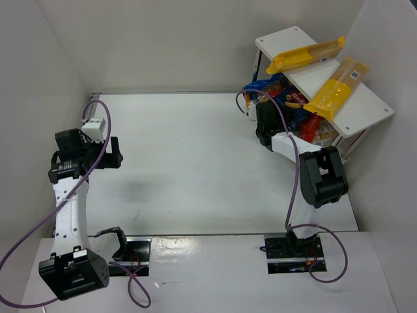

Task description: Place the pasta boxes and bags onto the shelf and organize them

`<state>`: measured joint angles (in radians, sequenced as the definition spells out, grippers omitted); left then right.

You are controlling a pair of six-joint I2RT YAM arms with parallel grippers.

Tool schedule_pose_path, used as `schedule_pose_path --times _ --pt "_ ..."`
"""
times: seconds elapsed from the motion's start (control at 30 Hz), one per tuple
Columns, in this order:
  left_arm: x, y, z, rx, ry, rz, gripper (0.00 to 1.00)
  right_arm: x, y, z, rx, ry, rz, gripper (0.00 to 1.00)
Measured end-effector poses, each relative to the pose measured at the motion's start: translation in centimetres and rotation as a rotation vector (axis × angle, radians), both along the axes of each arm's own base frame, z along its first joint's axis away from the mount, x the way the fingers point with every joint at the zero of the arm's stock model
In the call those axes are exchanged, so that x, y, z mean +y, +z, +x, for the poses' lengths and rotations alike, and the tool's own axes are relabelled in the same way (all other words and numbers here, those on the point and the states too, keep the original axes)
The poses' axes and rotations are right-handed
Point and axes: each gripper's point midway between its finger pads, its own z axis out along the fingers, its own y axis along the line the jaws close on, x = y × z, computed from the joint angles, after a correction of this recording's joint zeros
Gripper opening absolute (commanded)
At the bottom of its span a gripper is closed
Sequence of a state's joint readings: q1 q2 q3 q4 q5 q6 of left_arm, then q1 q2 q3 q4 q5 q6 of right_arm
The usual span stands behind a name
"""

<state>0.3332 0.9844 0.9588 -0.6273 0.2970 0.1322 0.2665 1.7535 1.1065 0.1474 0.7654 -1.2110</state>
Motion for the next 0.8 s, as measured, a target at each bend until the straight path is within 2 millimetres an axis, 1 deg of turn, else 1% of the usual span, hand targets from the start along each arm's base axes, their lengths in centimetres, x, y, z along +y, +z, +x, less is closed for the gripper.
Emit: schedule_pose_path --times 0.07,0.17,0.2,0.27,0.3,0.6,0.73,0.8 --pt "0.0 0.0 0.0 0.0 0.0 0.0 0.99 0.1 -0.2 -0.1 0.009 0.005 0.0 0.76" --pt "0.0 0.0 0.0 0.0 0.0 0.0 0.99 0.2 -0.1 -0.1 0.01 0.005 -0.001 0.62" --pt "0.0 0.0 0.0 -0.001 -0.001 0.0 0.99 0.2 -0.1 -0.1 0.009 0.004 -0.004 0.51" --pt "0.0 0.0 0.0 0.0 -0.001 0.0 0.99 0.2 0.2 -0.1 -0.001 0.002 -0.003 0.39" --pt "0.0 0.0 0.0 0.0 -0.001 0.0 0.99 0.2 0.3 -0.1 0.0 0.001 -0.003 0.35" --pt "0.2 0.0 0.0 -0.001 0.006 -0.003 0.99 -0.3 0.5 0.1 -0.005 -0.012 -0.003 0.31" --pt "0.1 0.0 0.0 -0.001 0.003 -0.006 0.99 -1.3 0.6 0.5 -0.009 -0.032 -0.006 0.27" --pt "0.1 0.0 0.0 -0.002 0.001 -0.007 0.99 -1.9 0.7 0.6 -0.013 -0.043 -0.01 0.24"
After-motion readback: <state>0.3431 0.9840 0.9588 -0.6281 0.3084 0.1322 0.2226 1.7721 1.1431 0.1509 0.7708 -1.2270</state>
